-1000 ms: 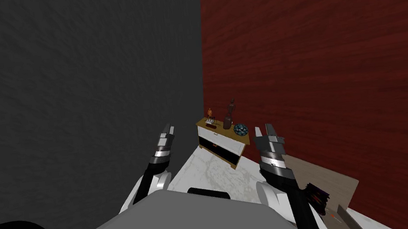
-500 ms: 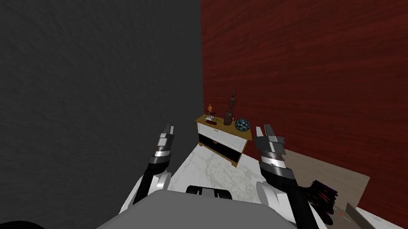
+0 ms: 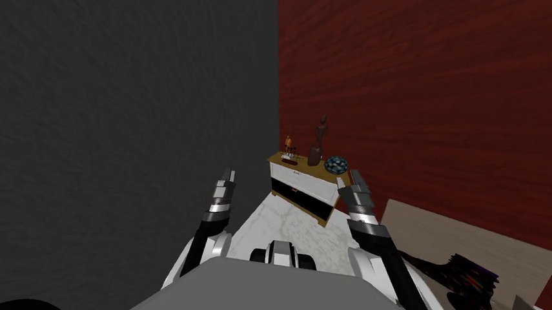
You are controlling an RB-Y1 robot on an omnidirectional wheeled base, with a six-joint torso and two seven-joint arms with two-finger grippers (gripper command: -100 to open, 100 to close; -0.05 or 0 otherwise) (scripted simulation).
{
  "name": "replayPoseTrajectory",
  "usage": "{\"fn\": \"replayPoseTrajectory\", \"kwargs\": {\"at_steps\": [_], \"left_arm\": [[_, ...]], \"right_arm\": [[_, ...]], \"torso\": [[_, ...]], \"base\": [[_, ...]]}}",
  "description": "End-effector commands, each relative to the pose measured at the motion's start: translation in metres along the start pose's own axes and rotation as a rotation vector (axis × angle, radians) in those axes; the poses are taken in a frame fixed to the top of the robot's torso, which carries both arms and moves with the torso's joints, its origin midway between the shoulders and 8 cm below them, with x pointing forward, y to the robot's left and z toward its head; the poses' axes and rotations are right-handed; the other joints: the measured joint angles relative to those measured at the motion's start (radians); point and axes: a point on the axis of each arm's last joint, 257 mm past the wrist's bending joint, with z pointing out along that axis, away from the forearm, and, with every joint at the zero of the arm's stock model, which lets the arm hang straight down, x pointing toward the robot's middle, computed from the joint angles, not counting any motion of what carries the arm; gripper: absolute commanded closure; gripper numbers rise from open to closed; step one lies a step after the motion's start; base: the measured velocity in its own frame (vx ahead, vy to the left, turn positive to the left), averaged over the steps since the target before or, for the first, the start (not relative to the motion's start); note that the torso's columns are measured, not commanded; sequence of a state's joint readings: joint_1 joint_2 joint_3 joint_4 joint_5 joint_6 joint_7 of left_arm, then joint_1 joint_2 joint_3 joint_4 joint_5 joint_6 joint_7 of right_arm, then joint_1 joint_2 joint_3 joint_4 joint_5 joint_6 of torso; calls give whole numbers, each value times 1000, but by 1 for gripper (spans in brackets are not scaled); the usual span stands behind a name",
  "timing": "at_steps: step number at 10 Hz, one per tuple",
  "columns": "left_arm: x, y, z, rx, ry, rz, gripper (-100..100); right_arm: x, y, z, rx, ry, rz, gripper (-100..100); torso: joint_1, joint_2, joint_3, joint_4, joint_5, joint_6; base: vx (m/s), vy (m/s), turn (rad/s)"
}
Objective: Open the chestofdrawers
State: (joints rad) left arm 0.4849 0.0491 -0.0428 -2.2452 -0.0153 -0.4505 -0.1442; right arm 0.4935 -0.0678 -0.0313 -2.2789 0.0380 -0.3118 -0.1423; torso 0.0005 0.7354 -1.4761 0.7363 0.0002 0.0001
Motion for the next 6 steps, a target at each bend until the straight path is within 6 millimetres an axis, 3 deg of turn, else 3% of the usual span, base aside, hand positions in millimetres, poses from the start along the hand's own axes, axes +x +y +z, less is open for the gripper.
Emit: {"fn": "replayPoseTrajectory", "kwargs": {"at_steps": [1, 3, 4, 5, 6], "left_arm": [[0, 0, 0, 0, 0, 0, 0], [0, 0, 0, 0, 0, 0, 0], [0, 0, 0, 0, 0, 0, 0], [0, 0, 0, 0, 0, 0, 0], [0, 0, 0, 0, 0, 0, 0]], "right_arm": [[1, -34, -7, 102, 25, -61, -100], [-3, -77, -19, 226, 49, -146, -100], [-5, -86, -22, 251, 48, -154, -100], [-9, -108, -30, 314, 60, -206, -100], [-11, -113, -32, 332, 56, -207, -100]], "torso": [[0, 2, 0, 1, 0, 0], [-1, 3, 1, 2, 0, 0], [-1, 3, 0, 2, 0, 0], [-1, 3, 0, 2, 0, 0], [0, 2, 0, 2, 0, 0]], "base": [[37, 23, 64], [42, 20, 177], [41, 14, 92], [49, 20, 208], [41, 13, 88]]}}
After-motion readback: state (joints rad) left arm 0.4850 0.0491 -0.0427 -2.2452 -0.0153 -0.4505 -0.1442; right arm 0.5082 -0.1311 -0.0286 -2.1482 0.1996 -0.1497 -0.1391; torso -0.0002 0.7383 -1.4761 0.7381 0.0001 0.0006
